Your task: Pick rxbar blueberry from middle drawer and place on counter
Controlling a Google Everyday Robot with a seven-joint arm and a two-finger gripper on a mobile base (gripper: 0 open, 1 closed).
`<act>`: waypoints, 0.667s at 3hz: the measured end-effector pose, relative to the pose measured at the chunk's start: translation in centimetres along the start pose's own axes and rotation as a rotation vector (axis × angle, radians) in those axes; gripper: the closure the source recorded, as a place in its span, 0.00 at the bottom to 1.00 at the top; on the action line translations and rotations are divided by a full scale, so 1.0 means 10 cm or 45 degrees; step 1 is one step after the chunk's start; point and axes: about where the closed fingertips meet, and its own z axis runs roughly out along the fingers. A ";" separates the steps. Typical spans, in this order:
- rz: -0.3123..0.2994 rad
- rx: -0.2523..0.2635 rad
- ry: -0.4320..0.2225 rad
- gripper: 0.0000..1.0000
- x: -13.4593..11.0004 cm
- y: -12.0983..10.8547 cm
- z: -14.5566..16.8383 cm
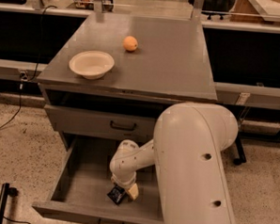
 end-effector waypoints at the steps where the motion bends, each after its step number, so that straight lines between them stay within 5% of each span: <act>1: -0.001 -0.007 -0.005 0.58 -0.02 -0.02 -0.01; 2: -0.001 -0.007 -0.005 0.81 -0.02 -0.03 -0.07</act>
Offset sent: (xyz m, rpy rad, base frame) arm -0.0028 0.0413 0.0080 0.0205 0.0147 0.1005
